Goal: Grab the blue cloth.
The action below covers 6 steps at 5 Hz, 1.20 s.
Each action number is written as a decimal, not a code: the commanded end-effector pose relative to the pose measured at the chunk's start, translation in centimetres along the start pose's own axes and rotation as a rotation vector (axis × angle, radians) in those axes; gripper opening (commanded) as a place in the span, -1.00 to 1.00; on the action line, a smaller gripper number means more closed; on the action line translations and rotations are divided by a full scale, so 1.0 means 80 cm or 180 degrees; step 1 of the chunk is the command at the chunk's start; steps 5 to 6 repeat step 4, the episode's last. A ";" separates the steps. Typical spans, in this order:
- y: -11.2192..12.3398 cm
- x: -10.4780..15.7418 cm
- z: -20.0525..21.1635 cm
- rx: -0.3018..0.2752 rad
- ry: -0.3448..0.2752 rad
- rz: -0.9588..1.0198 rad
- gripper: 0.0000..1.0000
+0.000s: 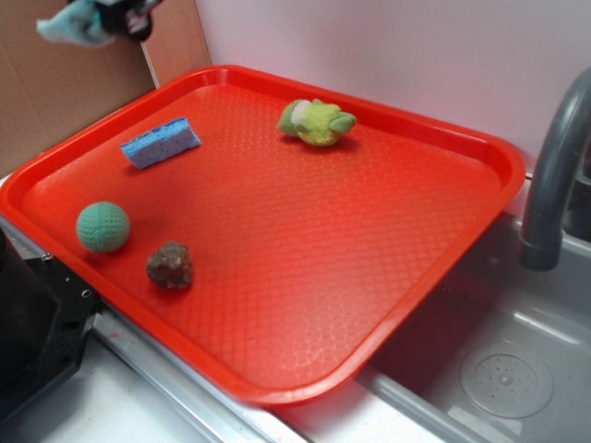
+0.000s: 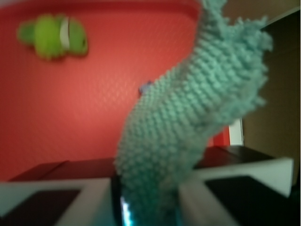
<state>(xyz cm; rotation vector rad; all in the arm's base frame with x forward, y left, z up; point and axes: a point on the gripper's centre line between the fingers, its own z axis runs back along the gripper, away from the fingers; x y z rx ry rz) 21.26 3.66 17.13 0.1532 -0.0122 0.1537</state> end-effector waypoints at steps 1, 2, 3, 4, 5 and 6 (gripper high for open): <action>0.001 -0.015 0.038 0.0250 -0.0307 0.0506 -1.00; 0.006 -0.024 0.037 0.0162 -0.0292 0.0504 -1.00; 0.006 -0.021 0.033 0.0025 -0.0260 0.0296 -1.00; 0.014 -0.029 0.027 0.0016 -0.0329 0.0131 -1.00; 0.014 -0.029 0.027 0.0016 -0.0329 0.0131 -1.00; 0.014 -0.029 0.027 0.0016 -0.0329 0.0131 -1.00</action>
